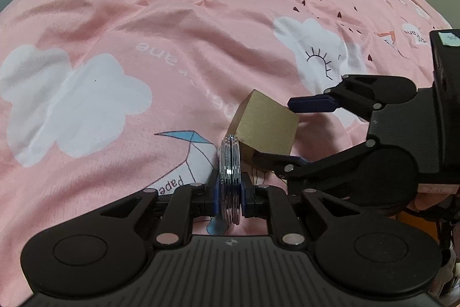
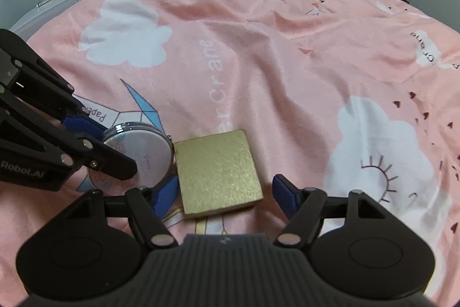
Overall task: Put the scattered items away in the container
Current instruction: 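Grasp the gold cube with the right tool while the left tool holds the compact mirror, then carry the compact mirror and gold cube over the box with both tools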
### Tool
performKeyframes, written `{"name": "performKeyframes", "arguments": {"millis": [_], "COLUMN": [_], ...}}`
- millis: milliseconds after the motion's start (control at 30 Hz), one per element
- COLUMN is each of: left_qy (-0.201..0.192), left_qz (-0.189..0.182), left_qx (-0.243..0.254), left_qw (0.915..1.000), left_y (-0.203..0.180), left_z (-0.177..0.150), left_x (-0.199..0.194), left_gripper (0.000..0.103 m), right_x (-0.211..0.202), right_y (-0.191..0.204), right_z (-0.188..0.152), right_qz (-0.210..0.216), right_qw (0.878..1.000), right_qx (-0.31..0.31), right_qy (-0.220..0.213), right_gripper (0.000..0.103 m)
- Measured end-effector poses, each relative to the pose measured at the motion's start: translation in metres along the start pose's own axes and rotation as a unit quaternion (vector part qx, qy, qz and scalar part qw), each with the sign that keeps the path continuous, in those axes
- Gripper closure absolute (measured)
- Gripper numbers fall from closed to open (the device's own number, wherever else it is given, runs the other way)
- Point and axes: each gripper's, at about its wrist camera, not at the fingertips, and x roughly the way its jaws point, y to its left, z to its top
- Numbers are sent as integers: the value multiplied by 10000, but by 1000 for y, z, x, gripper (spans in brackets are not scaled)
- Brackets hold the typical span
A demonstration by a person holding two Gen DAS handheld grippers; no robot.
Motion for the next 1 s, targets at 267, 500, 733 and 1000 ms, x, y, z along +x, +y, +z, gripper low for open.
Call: {"name": "performKeyframes", "arguments": {"millis": [267,500,733,1000], "left_qy": [-37,-132,-300,-576], "left_qz": [9,-80,-434,-1252], "left_qx": [-15,152,347,820], "left_qw": [10000,9998,9980,9871], "left_y": [-2,-20,-56,-119], "left_z": [-2,-14,-34,-57], "left_x": [-4,-25,-58,-93], "left_gripper": [88,88,88,88], "right_x": [-5,-48,-119,-228], "right_y": [5,16,24,31], "right_z": [3,-5,-30,-87], "right_qz": [-9,-124,-398,-912], "right_qw": [9997,9993,9972,9867], "right_qx": [219,349,609,1183], "right_qy": [137,77,-146,-639], "right_gripper": [38,40,40,39]}}
